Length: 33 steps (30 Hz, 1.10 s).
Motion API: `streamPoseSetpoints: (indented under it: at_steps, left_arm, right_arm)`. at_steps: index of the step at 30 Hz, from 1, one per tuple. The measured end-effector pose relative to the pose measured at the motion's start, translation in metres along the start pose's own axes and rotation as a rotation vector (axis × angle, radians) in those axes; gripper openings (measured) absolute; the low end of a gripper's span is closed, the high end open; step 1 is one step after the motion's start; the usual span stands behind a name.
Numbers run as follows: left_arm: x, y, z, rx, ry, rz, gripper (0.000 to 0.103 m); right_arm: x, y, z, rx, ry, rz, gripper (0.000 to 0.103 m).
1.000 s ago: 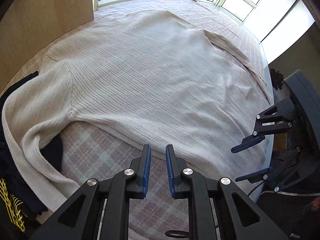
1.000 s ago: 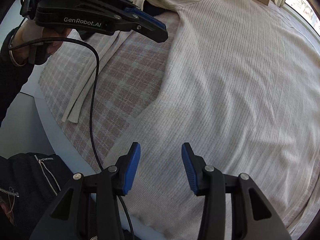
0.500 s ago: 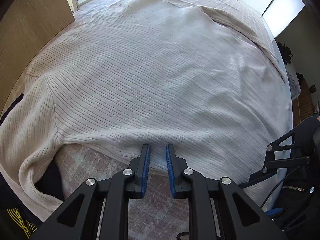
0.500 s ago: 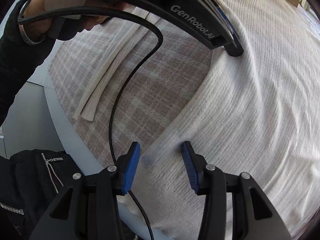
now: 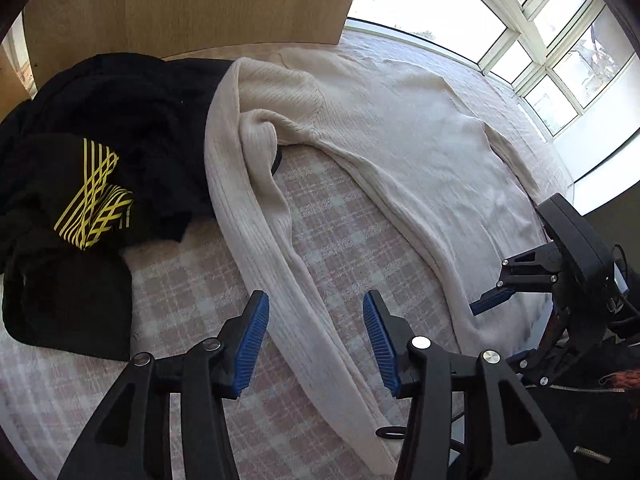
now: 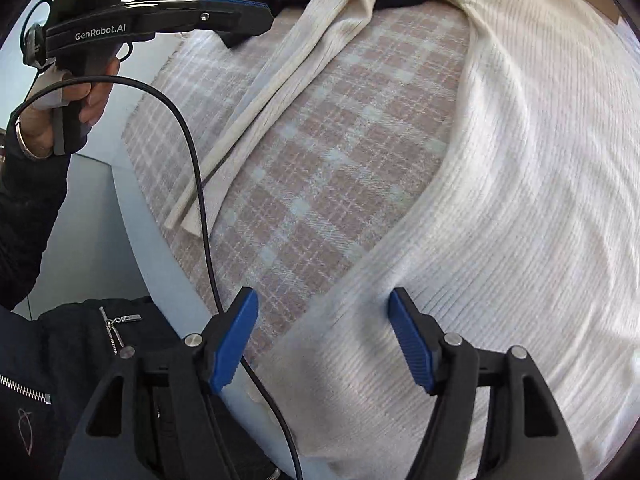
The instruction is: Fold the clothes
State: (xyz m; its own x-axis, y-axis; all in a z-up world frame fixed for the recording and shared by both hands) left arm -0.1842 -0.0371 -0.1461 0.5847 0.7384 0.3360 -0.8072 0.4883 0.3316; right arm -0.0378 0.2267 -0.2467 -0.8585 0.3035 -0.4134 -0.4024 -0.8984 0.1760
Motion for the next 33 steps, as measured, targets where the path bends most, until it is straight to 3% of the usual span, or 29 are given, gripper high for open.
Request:
streamPoseSetpoints:
  at_steps: [1,4,9,14,18,21,27,30,33]
  left_arm:
    - [0.001,-0.01,0.003,0.006,-0.006,0.025,0.051]
    - [0.003,-0.038,0.012,0.022,-0.009,0.09,0.054]
    - [0.018,-0.072,0.005,0.02,0.03,0.114,0.059]
    - [0.047,-0.093,-0.008,-0.001,0.113,0.046,0.059]
    - [0.041,-0.103,-0.016,-0.035,0.209,0.048,0.058]
    - [0.037,-0.104,-0.021,-0.048,0.22,0.044,0.055]
    - [0.026,-0.107,-0.025,-0.056,0.237,0.072,0.024]
    - [0.021,-0.108,-0.022,-0.049,0.226,0.098,0.015]
    - [0.016,-0.11,-0.016,-0.035,0.17,0.15,0.015]
  right_arm:
    - [-0.002,0.002,0.001,-0.005,0.018,-0.003,0.067]
    - [0.012,0.007,0.013,0.015,-0.036,-0.022,0.067]
    - [0.03,0.004,0.018,0.024,-0.076,-0.057,0.067]
    - [0.021,-0.01,0.015,0.018,-0.076,-0.04,0.067]
    - [0.022,-0.02,0.032,0.03,-0.082,-0.003,0.067]
    - [0.022,-0.027,0.045,0.039,-0.086,0.025,0.067]
    - [0.024,-0.039,0.069,0.058,-0.099,0.079,0.067]
    - [0.024,-0.029,0.068,0.069,-0.124,0.094,0.067]
    - [0.029,-0.028,0.072,0.066,-0.124,0.104,0.067]
Point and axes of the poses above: each gripper's, at about its wrist camera, not at the fingertips, and z roughly against the way its jaws point, x to its right, y to its top, the point moved 6 cm from there along -z, roughly the way its jaws point, and after that the axes turned 6 degrees about z, right-handed, at the moved point
